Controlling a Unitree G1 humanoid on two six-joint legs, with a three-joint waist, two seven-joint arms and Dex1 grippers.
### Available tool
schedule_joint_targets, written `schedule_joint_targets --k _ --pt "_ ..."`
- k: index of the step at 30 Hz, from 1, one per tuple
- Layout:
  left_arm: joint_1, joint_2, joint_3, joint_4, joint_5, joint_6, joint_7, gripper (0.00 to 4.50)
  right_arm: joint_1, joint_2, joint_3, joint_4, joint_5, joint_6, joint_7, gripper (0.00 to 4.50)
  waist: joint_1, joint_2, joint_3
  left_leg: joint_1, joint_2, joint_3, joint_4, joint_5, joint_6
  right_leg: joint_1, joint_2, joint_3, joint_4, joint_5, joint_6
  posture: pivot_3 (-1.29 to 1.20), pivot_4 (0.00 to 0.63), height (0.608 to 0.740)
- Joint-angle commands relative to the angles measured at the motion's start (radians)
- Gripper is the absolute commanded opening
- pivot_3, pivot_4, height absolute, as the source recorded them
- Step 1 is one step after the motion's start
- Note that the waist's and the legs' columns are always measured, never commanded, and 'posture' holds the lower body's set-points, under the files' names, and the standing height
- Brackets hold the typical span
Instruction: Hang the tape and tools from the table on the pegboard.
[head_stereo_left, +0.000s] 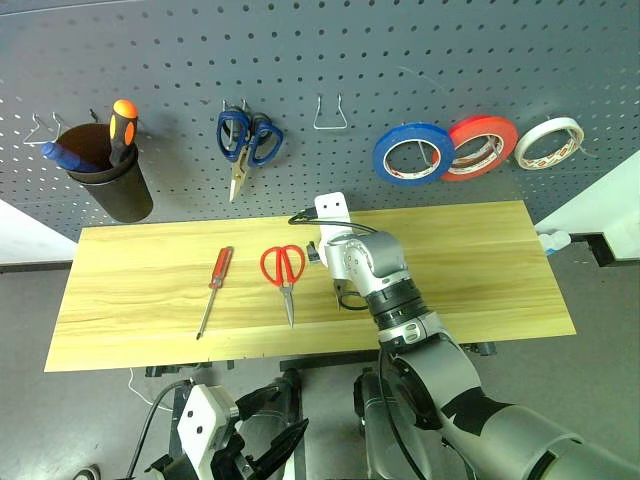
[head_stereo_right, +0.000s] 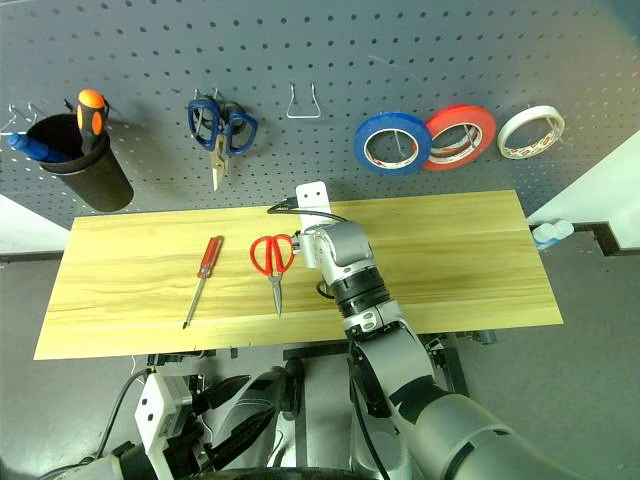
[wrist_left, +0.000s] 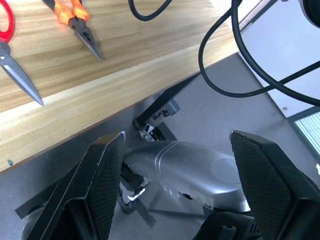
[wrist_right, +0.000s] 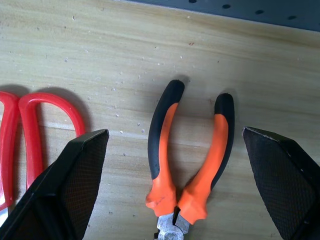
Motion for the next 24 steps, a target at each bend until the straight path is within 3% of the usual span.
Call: schedule_joint_targets --k 1,9,10,12,14,16,18,24 --pt "0.013 0.003 -0.006 -0.026 -0.014 -0.004 -0.002 3.51 0.06 0.234 -0.003 -0.038 0.018 0.011 -0.019 4.48 0.0 0.0 0.002 0.0 0.0 0.0 0.0 0.0 0.0 0.0 0.0 0.0 0.0 0.0 0.0 -0.05 0.388 0.68" --pt "0.01 0.004 -0.005 -0.025 -0.018 -0.004 -0.001 3.51 0.088 0.248 0.001 -0.053 0.04 0.049 -0.04 4.48 0.0 0.0 0.003 -0.001 0.0 0.0 0.0 0.0 0.0 -0.001 0.0 0.0 0.0 0.0 0.0 -0.05 0.394 0.68" --pt "0.013 0.005 -0.004 -0.026 -0.018 -0.005 -0.001 3.51 0.09 0.248 0.001 -0.052 0.042 0.051 -0.044 4.48 -0.004 0.005 -0.026 -0.001 0.0 0.0 0.0 0.0 0.0 -0.001 0.0 0.0 0.0 0.0 0.0 -0.05 0.0 0.68" --pt "0.017 0.007 -0.006 -0.029 -0.018 -0.005 -0.001 3.51 0.095 0.251 -0.005 -0.046 0.047 0.052 -0.052 4.48 -0.003 0.013 -0.125 -0.017 -0.001 0.003 -0.002 0.006 -0.009 -0.018 0.005 0.002 0.003 0.001 0.001 -0.05 0.0 0.68" --pt "0.019 0.009 -0.009 -0.03 -0.018 -0.005 0.001 3.51 0.105 0.254 -0.008 -0.042 0.052 0.053 -0.058 4.48 -0.001 0.009 -0.175 0.01 -0.002 0.003 -0.02 0.004 -0.009 0.002 0.003 0.001 -0.004 0.001 0.001 -0.05 0.0 0.68" --pt "0.021 0.011 -0.01 -0.034 -0.019 -0.003 0.001 3.51 0.128 0.256 -0.001 -0.04 0.053 0.054 -0.061 4.48 0.003 0.007 -0.19 0.034 -0.001 0.004 -0.034 0.005 -0.01 0.028 0.001 -0.001 -0.025 -0.003 0.0 -0.06 0.0 0.68" --pt "0.024 0.013 -0.006 -0.036 -0.022 -0.002 0.0 3.51 0.14 0.255 0.008 -0.038 0.055 0.052 -0.064 4.48 0.004 0.008 -0.191 0.048 0.0 0.003 -0.035 0.002 -0.005 0.037 0.001 -0.001 -0.027 -0.002 -0.002 -0.05 0.0 0.68" --pt "0.025 0.016 -0.006 -0.034 -0.024 -0.003 -0.002 3.51 0.138 0.248 0.013 -0.036 0.061 0.051 -0.066 4.48 0.005 0.015 -0.211 0.05 0.007 -0.001 -0.025 0.005 -0.007 0.041 0.013 -0.001 -0.026 0.005 -0.012 -0.06 0.0 0.68"
